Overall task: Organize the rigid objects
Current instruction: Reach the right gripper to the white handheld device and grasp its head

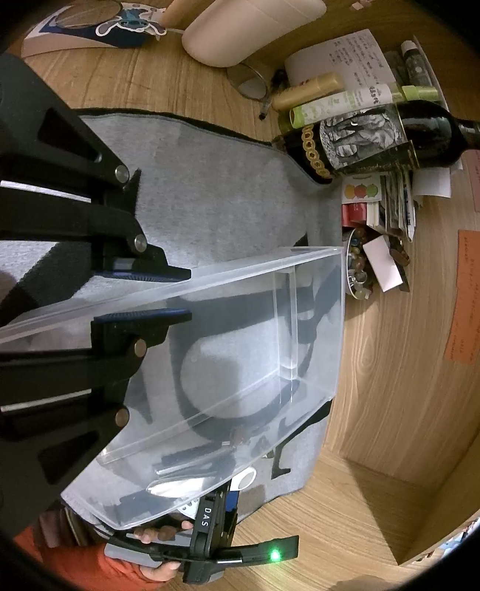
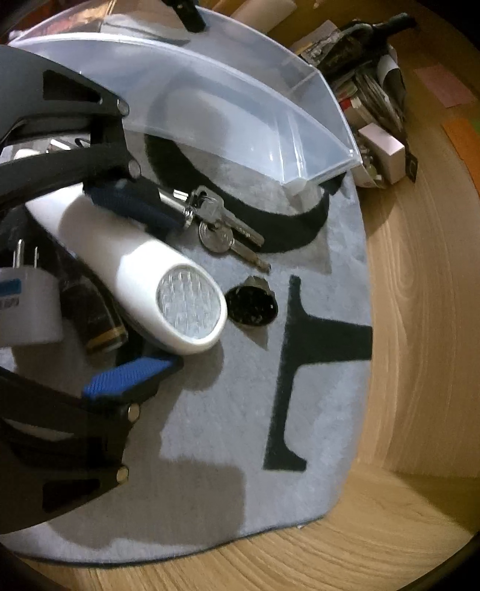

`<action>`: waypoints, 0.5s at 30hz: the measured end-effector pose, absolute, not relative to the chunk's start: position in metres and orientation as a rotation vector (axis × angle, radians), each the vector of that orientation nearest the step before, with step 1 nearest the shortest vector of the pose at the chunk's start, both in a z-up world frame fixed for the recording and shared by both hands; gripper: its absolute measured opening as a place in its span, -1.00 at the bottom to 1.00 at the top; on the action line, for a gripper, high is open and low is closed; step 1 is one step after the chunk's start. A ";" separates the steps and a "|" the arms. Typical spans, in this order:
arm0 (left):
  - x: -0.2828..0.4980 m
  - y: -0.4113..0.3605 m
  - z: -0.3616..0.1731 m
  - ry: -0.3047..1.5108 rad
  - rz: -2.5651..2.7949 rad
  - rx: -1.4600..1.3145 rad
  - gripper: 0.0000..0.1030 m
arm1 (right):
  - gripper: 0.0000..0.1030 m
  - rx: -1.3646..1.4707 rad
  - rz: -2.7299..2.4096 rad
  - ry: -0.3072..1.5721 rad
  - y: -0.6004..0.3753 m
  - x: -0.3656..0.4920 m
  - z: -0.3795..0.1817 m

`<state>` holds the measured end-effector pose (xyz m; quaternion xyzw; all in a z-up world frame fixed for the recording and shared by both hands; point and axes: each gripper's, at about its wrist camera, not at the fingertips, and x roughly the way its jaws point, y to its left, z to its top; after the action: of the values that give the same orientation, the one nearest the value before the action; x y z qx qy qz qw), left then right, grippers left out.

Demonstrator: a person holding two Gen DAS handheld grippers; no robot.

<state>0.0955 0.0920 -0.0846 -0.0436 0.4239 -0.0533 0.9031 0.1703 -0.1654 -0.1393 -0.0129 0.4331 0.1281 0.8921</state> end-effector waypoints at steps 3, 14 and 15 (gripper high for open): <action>0.097 0.092 -0.085 0.878 -0.112 -0.092 -0.72 | 0.03 -0.036 0.276 0.885 -0.163 0.168 -0.137; 0.099 0.092 -0.086 0.877 -0.108 -0.083 -0.74 | -0.13 -0.076 0.283 0.761 -0.156 0.147 -0.117; 0.099 0.092 -0.086 0.877 -0.107 -0.083 -0.74 | -0.14 -0.075 0.282 0.747 -0.157 0.143 -0.113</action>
<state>0.0989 0.0921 -0.0864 -0.0401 0.4242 -0.0517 0.9032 0.1432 -0.1571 -0.1133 -0.0363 0.3635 0.1371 0.9207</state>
